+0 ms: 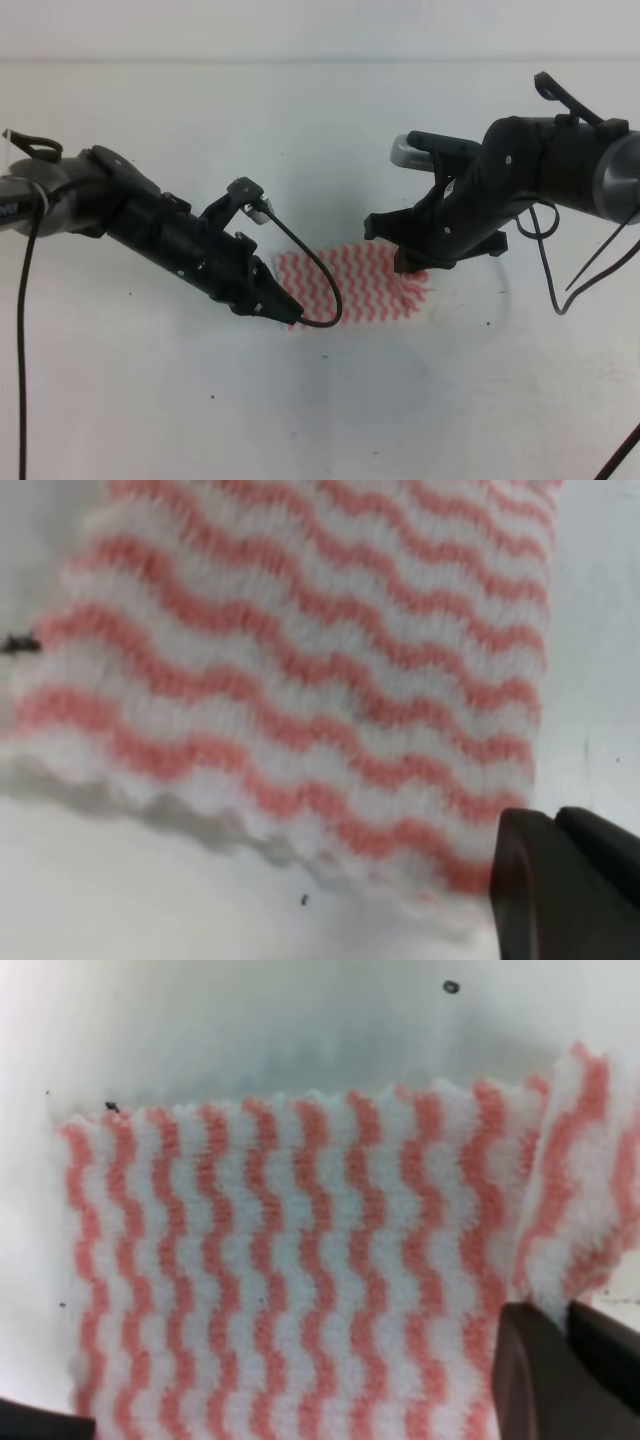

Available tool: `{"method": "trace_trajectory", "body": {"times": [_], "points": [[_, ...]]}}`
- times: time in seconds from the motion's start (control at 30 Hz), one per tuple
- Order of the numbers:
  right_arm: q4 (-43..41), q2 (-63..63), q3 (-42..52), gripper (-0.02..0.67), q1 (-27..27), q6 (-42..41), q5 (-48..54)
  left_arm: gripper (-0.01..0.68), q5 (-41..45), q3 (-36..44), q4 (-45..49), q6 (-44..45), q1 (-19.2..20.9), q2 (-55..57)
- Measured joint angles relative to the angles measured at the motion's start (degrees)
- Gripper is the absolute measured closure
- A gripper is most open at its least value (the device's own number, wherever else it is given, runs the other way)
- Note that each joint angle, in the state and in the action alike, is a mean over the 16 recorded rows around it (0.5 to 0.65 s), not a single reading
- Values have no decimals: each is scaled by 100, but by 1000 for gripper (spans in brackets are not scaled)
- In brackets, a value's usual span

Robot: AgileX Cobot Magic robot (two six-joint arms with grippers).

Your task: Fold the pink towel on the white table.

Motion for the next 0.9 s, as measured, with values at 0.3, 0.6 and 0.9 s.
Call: {"method": "trace_trajectory", "body": {"times": [0.3, 0.6, 0.9], "points": [[0, 0, 0, 664, 0, -5, 15, 678, -150, -3, 27, -68, 5, 46], [0, 0, 0, 665, 0, -22, 11, 678, -319, -10, 91, -147, 7, 47], [6, 0, 0, 665, 0, -53, 5, 678, -253, -112, -55, -140, 77, -68]]}}
